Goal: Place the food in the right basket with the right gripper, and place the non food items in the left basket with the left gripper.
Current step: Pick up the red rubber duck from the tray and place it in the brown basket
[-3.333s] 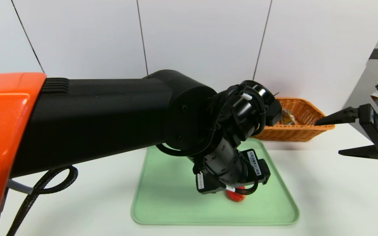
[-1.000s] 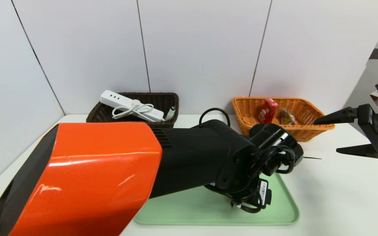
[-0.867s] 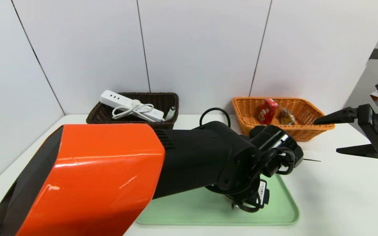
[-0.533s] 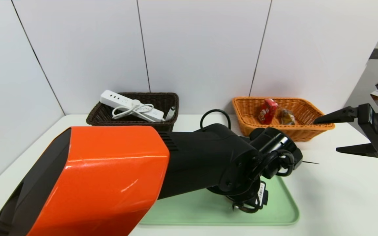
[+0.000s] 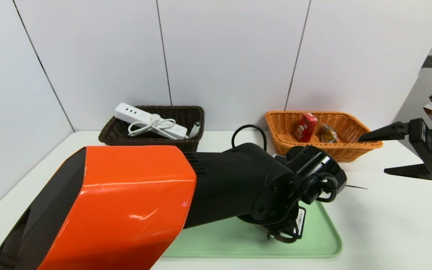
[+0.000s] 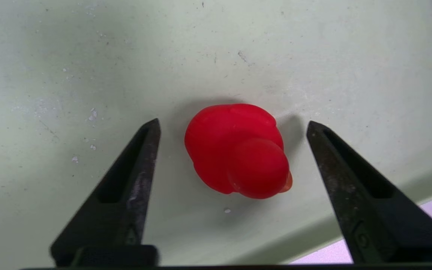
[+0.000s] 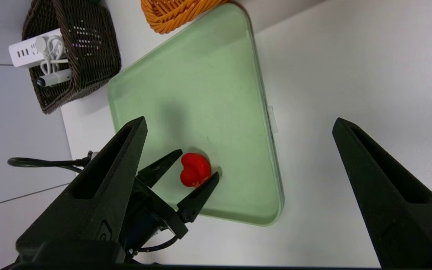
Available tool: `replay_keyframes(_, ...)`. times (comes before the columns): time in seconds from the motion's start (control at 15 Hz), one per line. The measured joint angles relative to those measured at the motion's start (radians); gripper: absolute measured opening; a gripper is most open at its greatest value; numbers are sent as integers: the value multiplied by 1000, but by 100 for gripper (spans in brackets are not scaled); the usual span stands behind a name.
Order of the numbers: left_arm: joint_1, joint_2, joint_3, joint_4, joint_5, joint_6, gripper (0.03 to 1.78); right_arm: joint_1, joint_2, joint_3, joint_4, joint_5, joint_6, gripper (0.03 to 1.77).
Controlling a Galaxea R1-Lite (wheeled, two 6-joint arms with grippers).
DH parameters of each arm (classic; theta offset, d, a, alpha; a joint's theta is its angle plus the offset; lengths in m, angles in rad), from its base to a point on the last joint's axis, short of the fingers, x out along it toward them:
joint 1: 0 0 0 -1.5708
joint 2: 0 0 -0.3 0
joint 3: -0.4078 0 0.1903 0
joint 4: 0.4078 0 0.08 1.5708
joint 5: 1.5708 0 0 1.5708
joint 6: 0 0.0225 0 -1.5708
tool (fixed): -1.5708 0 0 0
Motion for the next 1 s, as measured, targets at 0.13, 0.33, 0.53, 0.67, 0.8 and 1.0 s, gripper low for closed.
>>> replay_keyframes(0.13, 0, 4, 0, 1, 0, -3, 103, 0, 0, 0, 1, 0, 0, 171)
replay_keyframes(0.33, 0, 6, 0, 3, 0, -4, 78, 0, 0, 1, 1, 0, 0, 171)
replay_keyframes(0.53, 0, 6, 0, 5, 0, -3, 76, 0, -4, 0, 0, 0, 0, 171)
replay_keyframes(0.67, 0, 6, 0, 7, 0, -2, 73, 0, -6, 0, 1, 0, 0, 171)
replay_keyframes(0.8, 0, 4, 0, 10, -1, -3, 73, 0, -7, 0, 1, 0, 0, 171)
replay_keyframes(1.0, 0, -13, 0, 5, -3, 0, 71, 0, -10, 0, 1, 0, 0, 171)
